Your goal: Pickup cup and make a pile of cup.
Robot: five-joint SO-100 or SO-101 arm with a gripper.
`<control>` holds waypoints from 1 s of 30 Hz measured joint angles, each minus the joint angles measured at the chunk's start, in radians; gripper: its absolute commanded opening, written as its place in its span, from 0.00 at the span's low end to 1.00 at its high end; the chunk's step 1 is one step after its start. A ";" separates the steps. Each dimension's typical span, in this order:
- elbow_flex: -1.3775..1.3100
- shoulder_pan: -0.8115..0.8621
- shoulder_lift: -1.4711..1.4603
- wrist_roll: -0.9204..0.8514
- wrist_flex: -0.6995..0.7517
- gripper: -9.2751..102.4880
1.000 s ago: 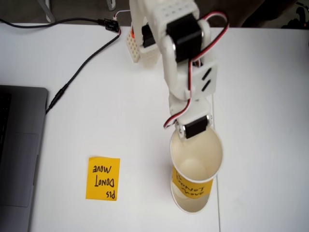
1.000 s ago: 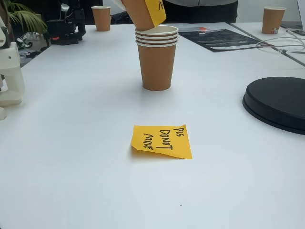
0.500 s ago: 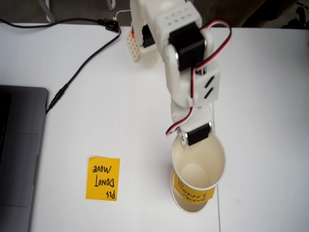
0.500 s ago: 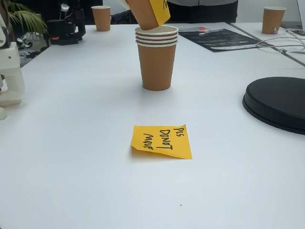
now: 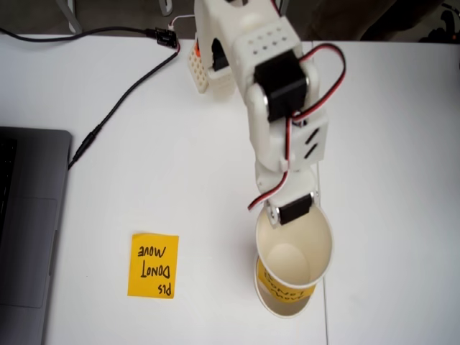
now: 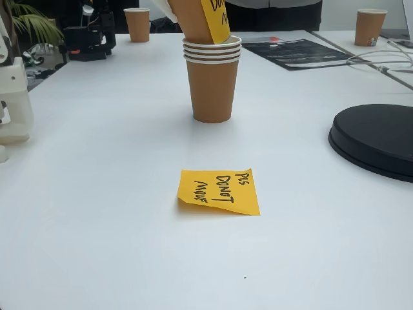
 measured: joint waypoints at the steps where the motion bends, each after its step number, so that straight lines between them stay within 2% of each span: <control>1: 0.000 0.000 -0.002 0.000 0.000 0.02; 7: 0.000 0.000 -0.018 0.002 0.000 0.04; 19: 0.000 0.000 -0.018 0.000 0.000 0.25; 30: 0.000 0.000 -0.018 0.000 0.000 0.28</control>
